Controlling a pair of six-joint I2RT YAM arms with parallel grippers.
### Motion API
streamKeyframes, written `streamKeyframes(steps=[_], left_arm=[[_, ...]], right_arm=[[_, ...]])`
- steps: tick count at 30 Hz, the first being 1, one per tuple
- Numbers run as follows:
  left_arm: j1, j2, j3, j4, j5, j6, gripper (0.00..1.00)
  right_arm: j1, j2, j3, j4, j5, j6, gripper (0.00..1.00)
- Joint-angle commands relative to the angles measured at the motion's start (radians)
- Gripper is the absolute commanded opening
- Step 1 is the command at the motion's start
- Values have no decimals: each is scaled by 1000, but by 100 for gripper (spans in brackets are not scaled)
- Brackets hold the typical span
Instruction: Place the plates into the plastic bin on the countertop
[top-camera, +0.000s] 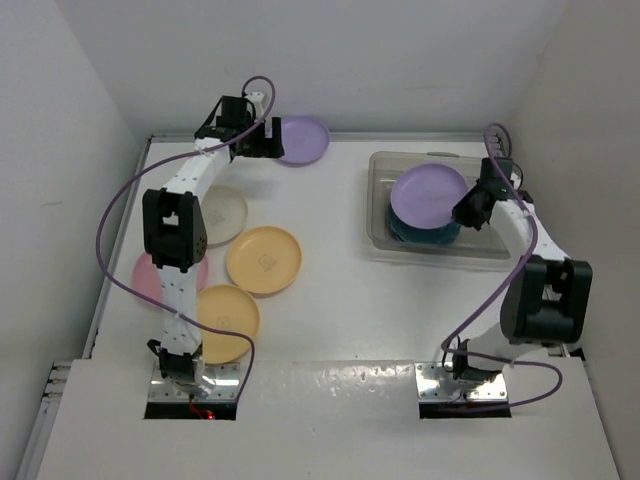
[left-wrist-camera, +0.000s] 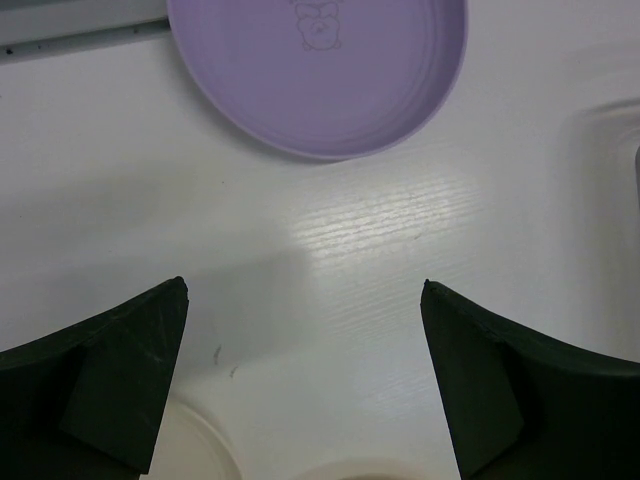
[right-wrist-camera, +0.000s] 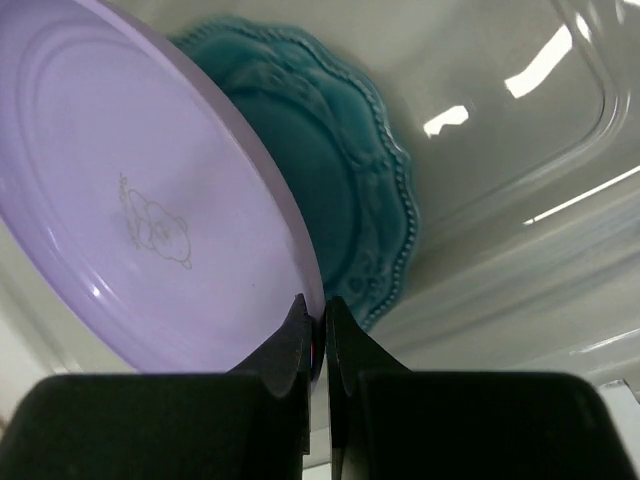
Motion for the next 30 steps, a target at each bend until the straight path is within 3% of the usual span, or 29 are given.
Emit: streamKeyframes(steps=[1,4,5,8,12,15,26,30], left_arm=[[4,-14,69,56,-5,-31,100],[4,-4,69,66,-5,-31,100],[4,-4,69,66,-5,-31,100],[4,5,69,76,-14,-31,100],[4,39,69,120,-42,-40,100],[-7,89,78,165,-55,-80,100],[-39,423,411,215,-230,-177,100],[-73,474,460,226,-312,-110,100]], right_arm=[[-4,85,38,-46,-29,-6,0],[-9,139,52,-48,-34,-10,0],[-12,150,59,-45,-32,-16,5],[-11,194,114,-107,9,-42,22],[8,194,142,-154,66,-102,68],[35,168,159,-186,134,-149,80],[183,65,263,-227,192,-271,81],[207,44,313,-252,190,-288,81]])
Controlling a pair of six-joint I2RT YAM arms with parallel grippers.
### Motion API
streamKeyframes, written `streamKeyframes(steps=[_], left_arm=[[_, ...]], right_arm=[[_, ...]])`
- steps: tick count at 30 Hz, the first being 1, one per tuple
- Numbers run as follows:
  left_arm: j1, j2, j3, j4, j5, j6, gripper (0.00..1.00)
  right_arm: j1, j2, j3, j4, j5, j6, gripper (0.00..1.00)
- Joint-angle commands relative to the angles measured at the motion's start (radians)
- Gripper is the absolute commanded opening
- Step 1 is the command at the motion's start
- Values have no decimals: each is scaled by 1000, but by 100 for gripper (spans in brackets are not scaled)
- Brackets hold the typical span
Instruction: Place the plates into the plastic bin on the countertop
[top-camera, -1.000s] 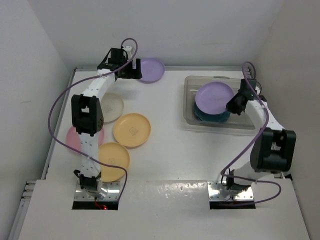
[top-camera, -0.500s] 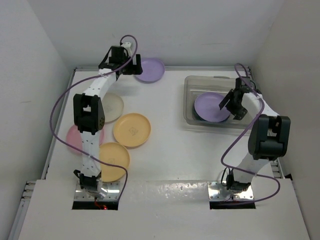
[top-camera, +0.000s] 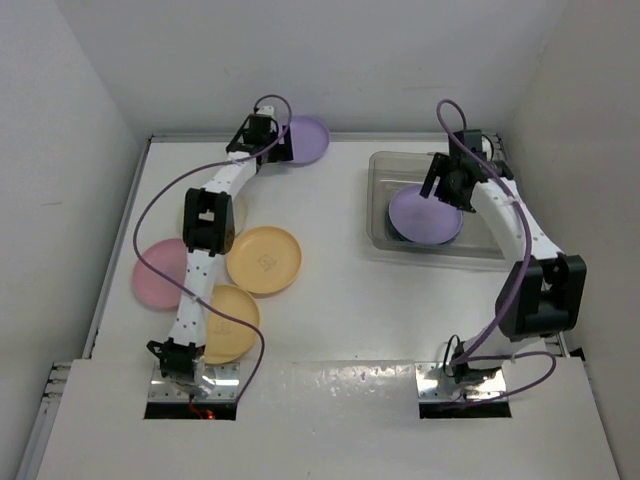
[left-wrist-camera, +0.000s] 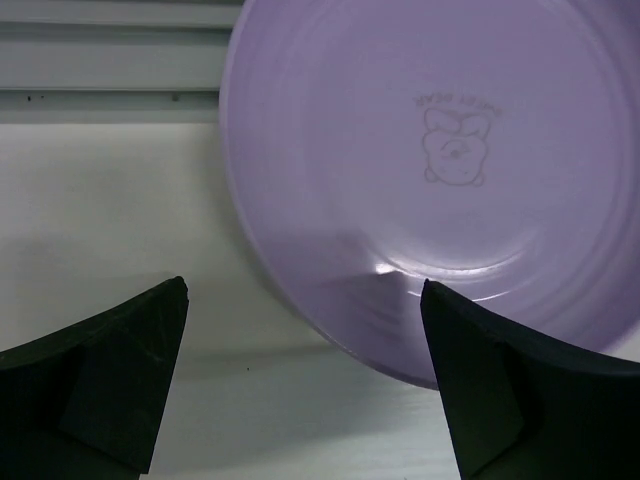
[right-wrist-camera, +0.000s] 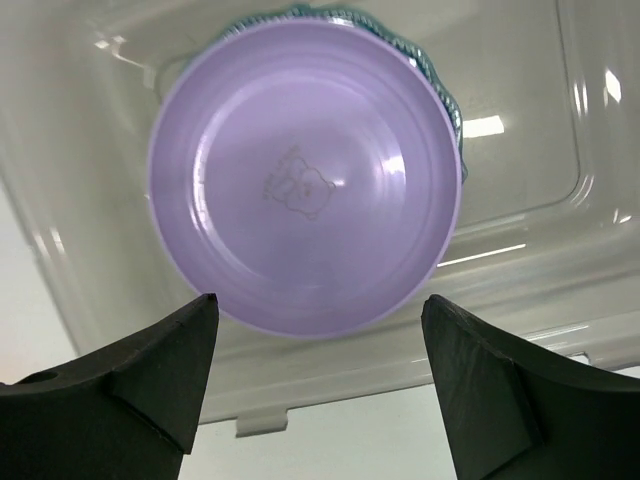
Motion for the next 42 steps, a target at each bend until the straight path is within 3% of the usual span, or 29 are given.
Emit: streamKeyframes(steps=[1,6,8,9,10,12,17,19,20,22,24,25,26,29,34,42], left_arm=[[-38,5,67,59,-95,75,100],[-93,-7,46,3,-68,270,95],[-93,-7,35,-23,-59,336,84],[-93,-7,35,-33,-59,337,74],[-93,-7,35,-44,-59,337,26],[-84,-7,35,-79,-79,328,17],[-22,-125,-100,-150,-34,305,10],[21,-163,-138,-188,91,305,10],[33,-201,-187,-202,212,315,18],[44,-228,-246,-214,292,369,28],[27,-237,-273,-215,277,396,28],[12,-237,-274,-215,277,406,22],[11,-228,-274,-215,286,391,0],[2,-214,-245,-224,340,345,0],[2,-330,-171,-224,415,361,0],[-30,-609,-195,-277,475,416,0]], right_arm=[[2,-49,76,-29,31,-37,81],[4,-118,79,-13,55,-40,81],[4,-155,64,3,64,-45,81],[2,-161,61,16,70,-46,81],[2,-173,54,21,67,-46,81],[2,-198,39,42,72,-39,81],[10,-229,10,82,78,-28,81],[13,-247,-4,95,78,-22,81],[18,-262,-18,110,80,-23,81],[21,-279,-39,121,87,-22,81],[21,-293,-65,136,81,-16,80],[24,-302,-73,144,75,-17,79],[32,-305,-81,165,39,-22,79],[64,-295,-64,175,-79,-107,78],[148,-197,51,119,-294,-253,80],[210,-45,129,274,-432,-194,80]])
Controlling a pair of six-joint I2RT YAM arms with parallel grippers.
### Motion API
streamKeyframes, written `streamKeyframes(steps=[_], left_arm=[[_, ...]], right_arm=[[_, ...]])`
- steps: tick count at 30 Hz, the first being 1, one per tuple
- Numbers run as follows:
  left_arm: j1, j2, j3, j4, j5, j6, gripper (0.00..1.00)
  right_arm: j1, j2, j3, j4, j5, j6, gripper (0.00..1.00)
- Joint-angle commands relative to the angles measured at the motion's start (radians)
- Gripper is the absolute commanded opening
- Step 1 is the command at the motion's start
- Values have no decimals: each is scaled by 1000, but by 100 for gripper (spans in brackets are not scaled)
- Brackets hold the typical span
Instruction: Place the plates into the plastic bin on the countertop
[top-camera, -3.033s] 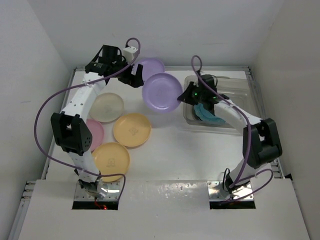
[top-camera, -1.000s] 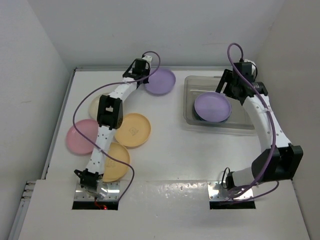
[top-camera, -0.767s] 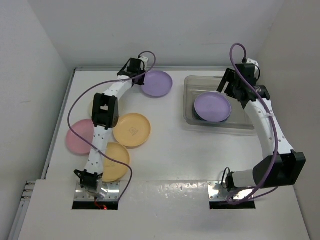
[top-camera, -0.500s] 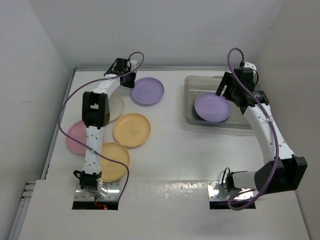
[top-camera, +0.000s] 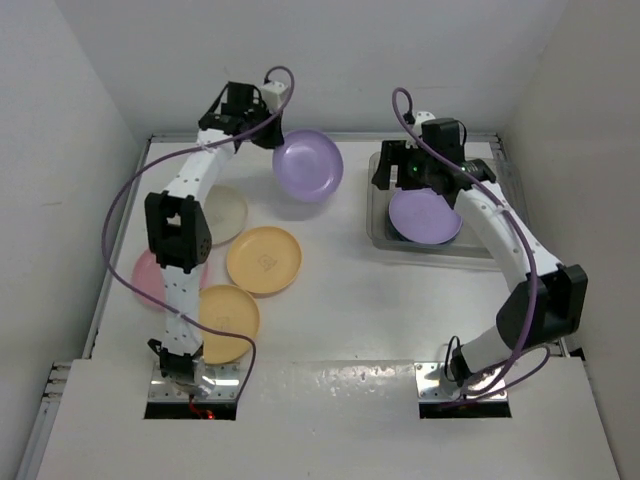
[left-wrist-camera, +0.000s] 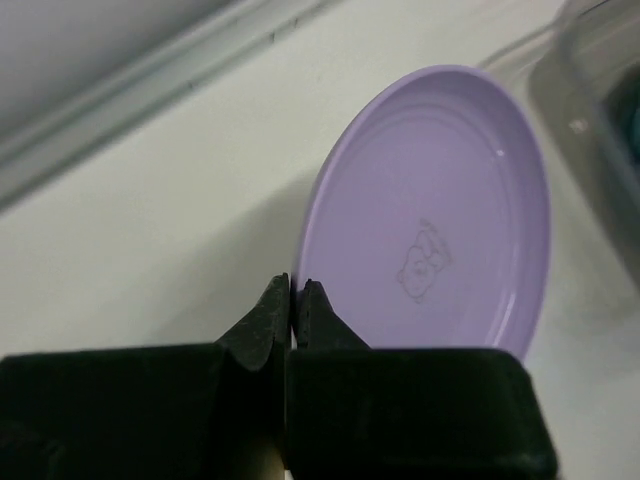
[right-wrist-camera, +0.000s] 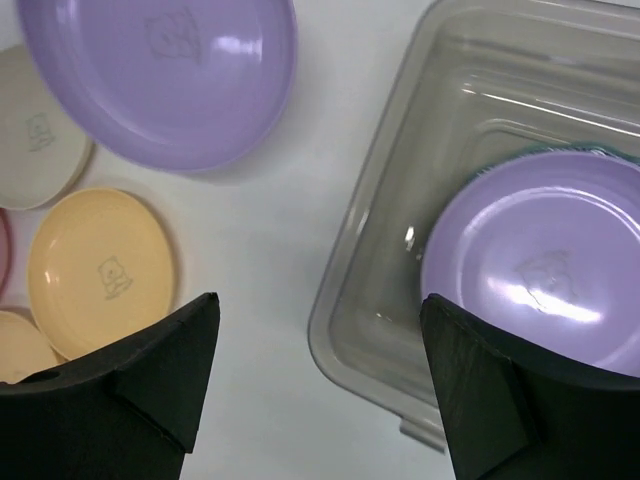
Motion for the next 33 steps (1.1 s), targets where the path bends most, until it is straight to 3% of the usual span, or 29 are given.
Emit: streamKeyframes(steps=[1,9,14,15,18,19,20,22,23,24,25,26,27,33], left_arm=[[-31,-206,50,-51,78,43,0],[-108,-355,-38,-246,86,124,0],[-128,-418,-86,-269,77,128,0],[-128,-427,-86,-269,92,127,0],[-128,-436,-86,-269,111,107,0],[-128,-436,-86,-269,111,107,0],[-128,-436,-97,-269,111,107,0],[-128,-436,-97,-269,56,107,3],[-128,-436,-106,-269,10,107,19],[-119,-427,-106,-269,-9,98,43],[-99,-418,-106,-269,-32,89,74],[-85,-418,-106,-269,-41,80,92],[-73,-418,-106,-269,-58,68,100],[30,-418,-141,-235,-248,35,100]], right_arm=[[12,50,75,126,-121,18,80],[60,190,181,172,-267,73,80],[86,171,37,264,-303,125,66],[95,170,25,276,-295,130,61],[104,176,-22,301,-278,163,26],[101,176,-28,304,-263,188,8],[106,171,-37,301,-237,193,0],[103,154,-40,284,-162,203,0],[95,128,-42,279,-146,202,0],[82,119,-42,254,-134,212,0],[49,99,-46,231,-137,261,0],[5,75,-49,227,-154,278,0],[-18,64,-54,218,-172,315,0],[-250,-27,-64,-35,-166,328,0]])
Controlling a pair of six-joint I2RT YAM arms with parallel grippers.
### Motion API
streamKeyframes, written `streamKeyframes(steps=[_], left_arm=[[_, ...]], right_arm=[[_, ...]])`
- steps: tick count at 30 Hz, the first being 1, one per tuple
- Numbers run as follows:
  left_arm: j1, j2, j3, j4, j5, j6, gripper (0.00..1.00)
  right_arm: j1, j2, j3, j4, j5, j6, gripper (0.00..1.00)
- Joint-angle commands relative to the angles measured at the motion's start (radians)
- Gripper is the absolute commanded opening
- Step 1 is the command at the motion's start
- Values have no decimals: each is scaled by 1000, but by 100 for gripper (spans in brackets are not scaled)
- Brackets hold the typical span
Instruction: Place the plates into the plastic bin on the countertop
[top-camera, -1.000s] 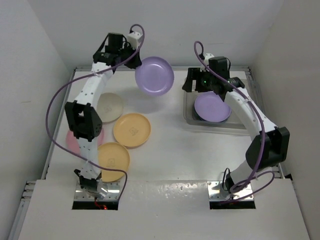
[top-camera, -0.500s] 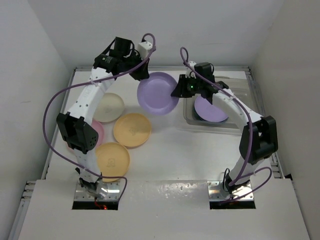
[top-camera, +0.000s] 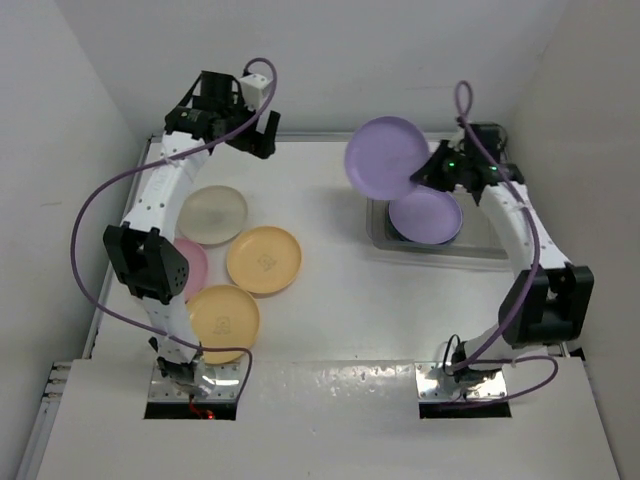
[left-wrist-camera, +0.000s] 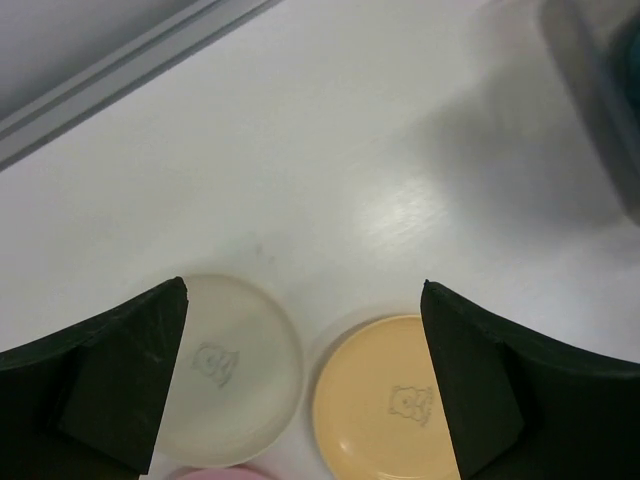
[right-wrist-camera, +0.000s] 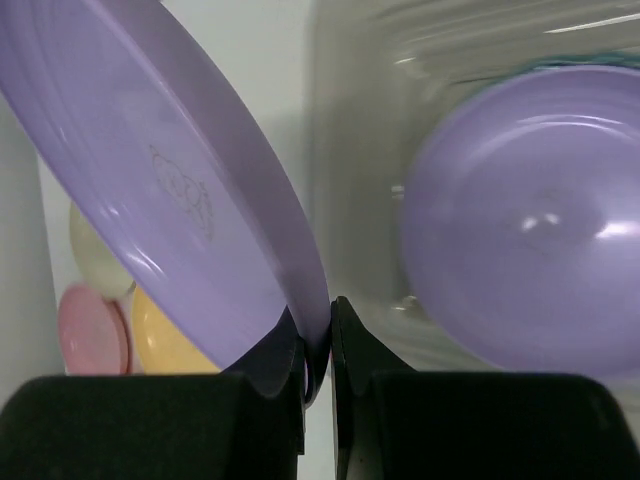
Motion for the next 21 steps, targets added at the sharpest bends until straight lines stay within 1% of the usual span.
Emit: streamKeyframes(steps=[1,3,5,6,8,12,15,16,18,19,21], left_arm=[[70,-38,-36,33,-124,-34,100],[108,-38,-76,43,-124,-34,100],[127,-51,-110,52,-135,-43,100],[140,-61,-119,62,-135,-43,100],[153,-61,-128,63,-135,-43,100],[171,-84,-180,82,-135,-43,100],[180,-95,-203,92,-116,-43,100],[180,-104,-203,92,-116,-43,100],[191,-104,-214,92,-107,-43,100],[191,-104,-214,92,-107,-43,100],[191,-104,-214,92,-98,-43,100]], right_arm=[[-121,-77,-6,-166,60,39,0],[-189,-80,-34,-241,94,44,0],[-215,-76,-64,-249,120,58,0],[-249,-63,-81,-242,126,59,0],[-260,-51,-86,-240,138,67,0],[-274,26,-54,-252,158,59,0],[-277,59,-70,-268,189,55,1],[-275,69,-78,-228,189,53,3],[-278,85,-75,-217,171,41,9],[-278,125,-66,-238,167,36,14],[-275,163,-29,-277,161,18,28]])
